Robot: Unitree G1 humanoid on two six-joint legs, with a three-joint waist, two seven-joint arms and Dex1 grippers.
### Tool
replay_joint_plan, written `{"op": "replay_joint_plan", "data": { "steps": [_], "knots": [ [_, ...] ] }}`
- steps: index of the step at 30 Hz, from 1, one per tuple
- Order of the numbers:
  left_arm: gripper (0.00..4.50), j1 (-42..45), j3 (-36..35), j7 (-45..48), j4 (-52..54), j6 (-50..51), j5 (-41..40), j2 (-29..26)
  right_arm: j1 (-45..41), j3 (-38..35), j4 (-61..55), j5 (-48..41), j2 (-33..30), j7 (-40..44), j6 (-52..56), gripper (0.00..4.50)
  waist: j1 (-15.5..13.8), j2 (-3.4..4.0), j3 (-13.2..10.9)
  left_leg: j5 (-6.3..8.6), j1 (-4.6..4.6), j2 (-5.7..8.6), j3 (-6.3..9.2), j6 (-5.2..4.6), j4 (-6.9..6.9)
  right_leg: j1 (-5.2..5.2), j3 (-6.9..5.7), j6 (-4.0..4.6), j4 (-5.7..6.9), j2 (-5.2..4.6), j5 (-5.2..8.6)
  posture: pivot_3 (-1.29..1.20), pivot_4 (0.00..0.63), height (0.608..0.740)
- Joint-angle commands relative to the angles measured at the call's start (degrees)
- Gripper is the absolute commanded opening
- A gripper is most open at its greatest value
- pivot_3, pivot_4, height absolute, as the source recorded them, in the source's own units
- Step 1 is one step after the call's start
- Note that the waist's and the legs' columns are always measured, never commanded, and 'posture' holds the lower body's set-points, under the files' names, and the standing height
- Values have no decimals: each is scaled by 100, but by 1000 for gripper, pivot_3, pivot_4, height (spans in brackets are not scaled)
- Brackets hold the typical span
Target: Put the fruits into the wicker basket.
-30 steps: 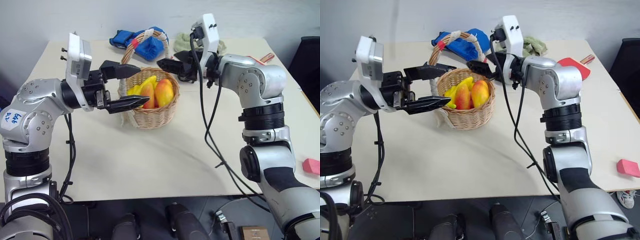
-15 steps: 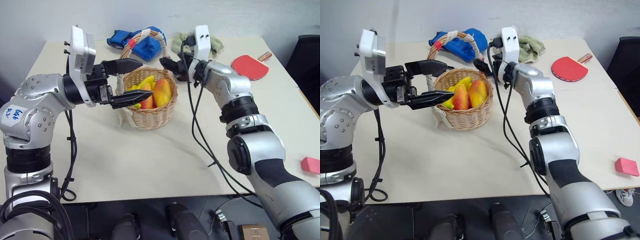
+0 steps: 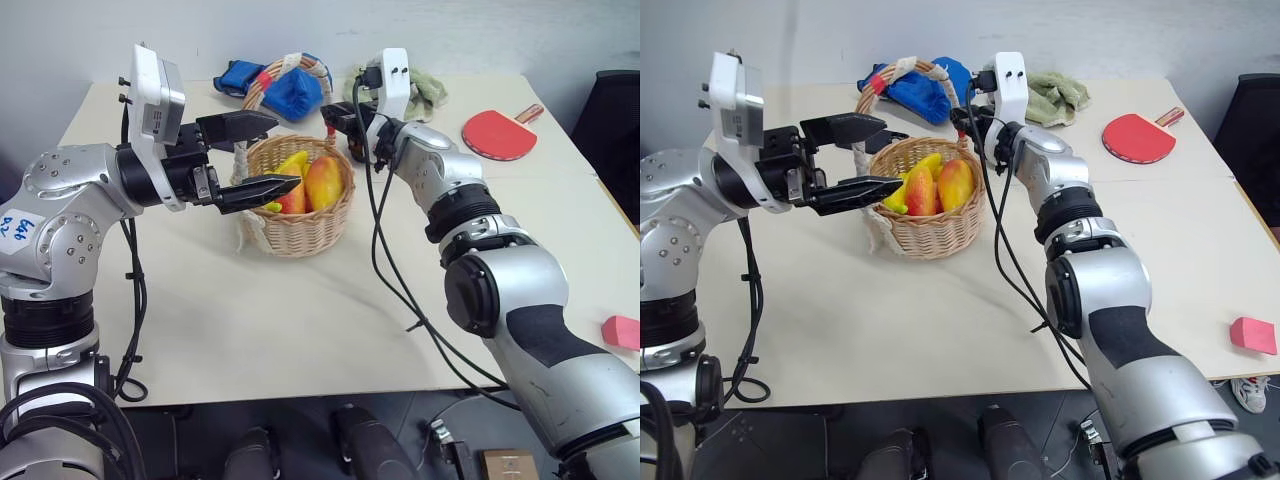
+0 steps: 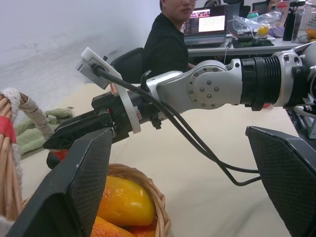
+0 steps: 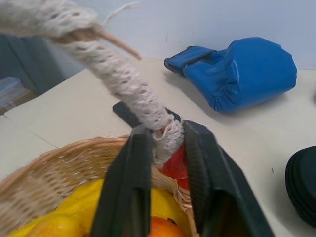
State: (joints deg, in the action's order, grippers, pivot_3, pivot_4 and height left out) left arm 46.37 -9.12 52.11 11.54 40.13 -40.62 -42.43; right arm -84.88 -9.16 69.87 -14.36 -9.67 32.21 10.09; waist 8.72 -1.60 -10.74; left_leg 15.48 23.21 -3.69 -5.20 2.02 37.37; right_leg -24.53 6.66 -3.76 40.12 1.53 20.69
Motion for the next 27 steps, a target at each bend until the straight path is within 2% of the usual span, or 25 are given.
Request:
{"op": "replay_joint_plan", "data": {
  "steps": [1, 3, 8, 17, 22, 27],
  "knots": [
    [4500, -5, -197, -5, 177, -65, -101, -71, -239, -147, -91, -60, 43, 213, -80, 292, 7, 0, 0, 0, 0, 0, 0, 0, 0, 0, 0, 0, 0, 0, 0, 0, 150, 740],
    [4500, -24, -194, 9, 177, -66, -111, -63, -227, -162, -124, -48, 11, 261, -67, 162, 8, 0, 0, 0, 0, 0, 0, 0, -1, -1, -2, 0, 2, 0, 0, 0, 150, 740],
    [4500, -21, -120, 32, 240, -22, -231, 37, -56, -126, -628, 19, -298, 264, 208, 160, -17, 0, 0, 0, 1, 2, 4, 0, 4, 0, -7, 0, 6, -5, 0, 0, 150, 740],
    [4500, 103, 132, 245, 58, -121, -250, 342, 959, 68, -3649, 7, -1076, 58, 2135, 160, -100, 0, 0, 0, 3, 2, 6, 0, 7, 0, -8, 0, 8, -5, 0, 0, 150, 740],
    [4500, 247, 360, 452, 31, -101, -325, 638, 1617, 96, -5324, 166, -1777, -384, 3586, 160, -119, 0, 0, 0, 2, 2, 6, 0, 8, -1, -6, 0, 13, -5, 0, 0, 150, 740],
    [4500, 361, 578, 618, 42, -102, -391, 979, 2353, -218, -6440, 219, -2654, -586, 4399, 160, -169, 0, 0, 0, 3, 4, 1, 0, 7, -1, 0, 0, 4, -4, 0, 0, 150, 740]
  ]
}}
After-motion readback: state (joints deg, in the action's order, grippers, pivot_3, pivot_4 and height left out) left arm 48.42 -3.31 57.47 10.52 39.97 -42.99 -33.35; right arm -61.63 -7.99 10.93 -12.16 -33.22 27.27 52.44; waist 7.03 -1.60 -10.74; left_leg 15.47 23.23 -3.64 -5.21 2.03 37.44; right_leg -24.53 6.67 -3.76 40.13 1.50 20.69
